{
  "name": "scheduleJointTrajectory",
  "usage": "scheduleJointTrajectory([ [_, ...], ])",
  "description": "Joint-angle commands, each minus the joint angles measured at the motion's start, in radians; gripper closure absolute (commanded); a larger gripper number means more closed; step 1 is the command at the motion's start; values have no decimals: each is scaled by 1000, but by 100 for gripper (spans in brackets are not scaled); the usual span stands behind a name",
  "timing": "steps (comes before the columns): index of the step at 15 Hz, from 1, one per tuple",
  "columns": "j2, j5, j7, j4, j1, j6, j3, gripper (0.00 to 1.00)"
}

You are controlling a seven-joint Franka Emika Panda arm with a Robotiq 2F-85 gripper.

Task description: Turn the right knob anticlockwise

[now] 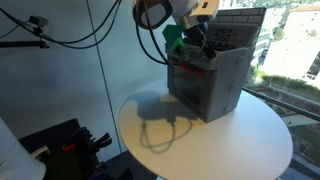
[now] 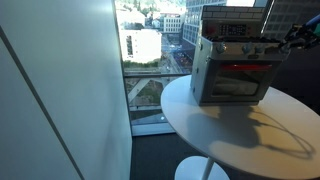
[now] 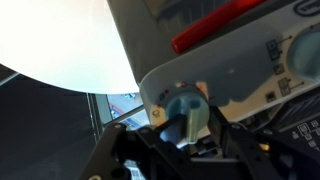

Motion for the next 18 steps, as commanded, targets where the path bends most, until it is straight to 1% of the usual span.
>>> scheduleJointTrajectory([
  [1,-44,-115,23,-51,15,29,-31,90],
  [4,-50,-204,40,-62,24,36,-46,90],
  [6,-56,-243,52,-64,27,26,-51,89],
  [7,-62,-253,57,-66,27,20,-52,44],
  [8,-69,-263,66,-68,27,5,-53,43],
  [9,-79,-275,73,-71,25,-10,-57,38],
  [13,-129,-322,106,-93,21,-49,-68,5],
  [14,-146,-352,133,-100,-27,-71,-23,1],
  [15,-160,-361,143,-103,-31,-99,-21,0],
  [18,-208,-375,176,-105,-48,-228,-7,0],
])
